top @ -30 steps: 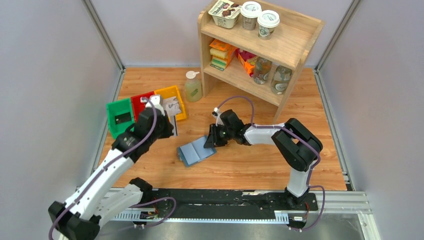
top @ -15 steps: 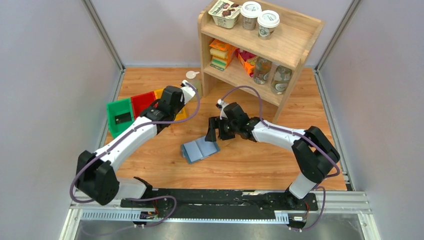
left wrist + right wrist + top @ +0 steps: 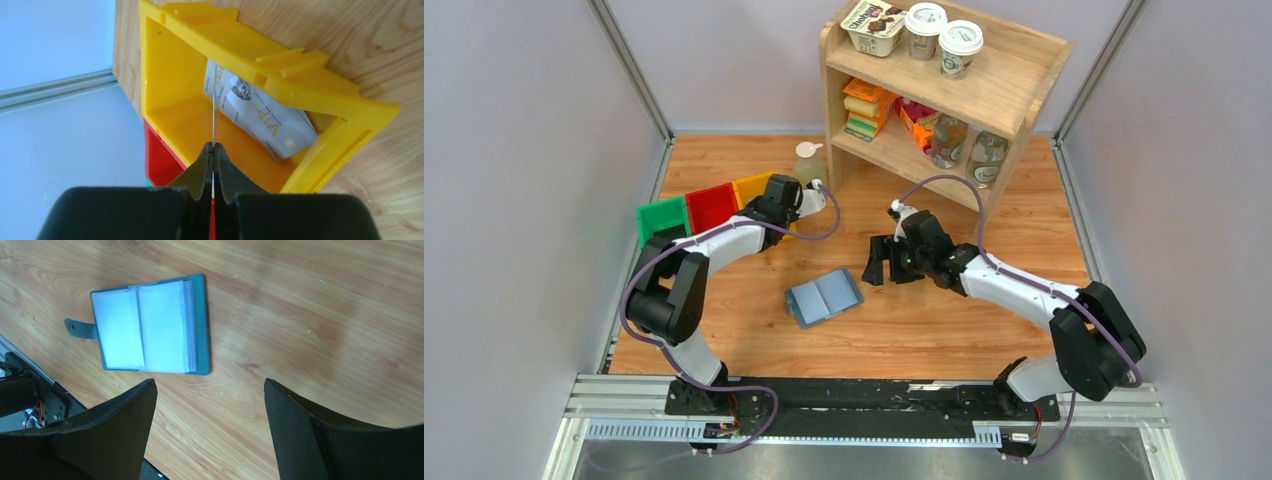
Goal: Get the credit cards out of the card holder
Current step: Place the credit card in the storage box.
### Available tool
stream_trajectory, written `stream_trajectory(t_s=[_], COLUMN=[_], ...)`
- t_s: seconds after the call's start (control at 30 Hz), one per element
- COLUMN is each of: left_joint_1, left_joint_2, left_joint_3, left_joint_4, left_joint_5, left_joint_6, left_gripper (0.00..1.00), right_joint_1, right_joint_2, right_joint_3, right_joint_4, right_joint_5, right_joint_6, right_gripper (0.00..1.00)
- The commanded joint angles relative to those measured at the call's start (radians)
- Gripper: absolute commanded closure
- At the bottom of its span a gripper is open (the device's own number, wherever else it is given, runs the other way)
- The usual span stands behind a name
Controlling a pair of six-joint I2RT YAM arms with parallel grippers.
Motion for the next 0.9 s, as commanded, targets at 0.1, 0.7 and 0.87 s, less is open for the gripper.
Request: stream_trajectory(t_s=[0.1,0.7,0.87], left_joint_1=[0.025,0.025,0.025], left_joint_2=[0.024,-0.173,-0.317], left_joint_3=[-0.038,-0.027,0.025], left_joint_4=[0.096,-0.017,-0.134], left_joint_5=[0.062,0.027,0.001], left_joint_6=[0.088,-0.134,-0.417], left_gripper=[0.98,0.52,0.48], right_joint_1=[-0.029,-0.037,-0.034], right_joint_2=[-0.075,-0.075,-0.056], right_joint_3=[-0.047,-0.031,-0.016], right_joint_4=[0.000,0.011,0.012], right_joint_5=[0.038,0.020,-0.011], right_joint_6=[-0.002,0.011,0.009], right_gripper=[0.19,0.19,0.18])
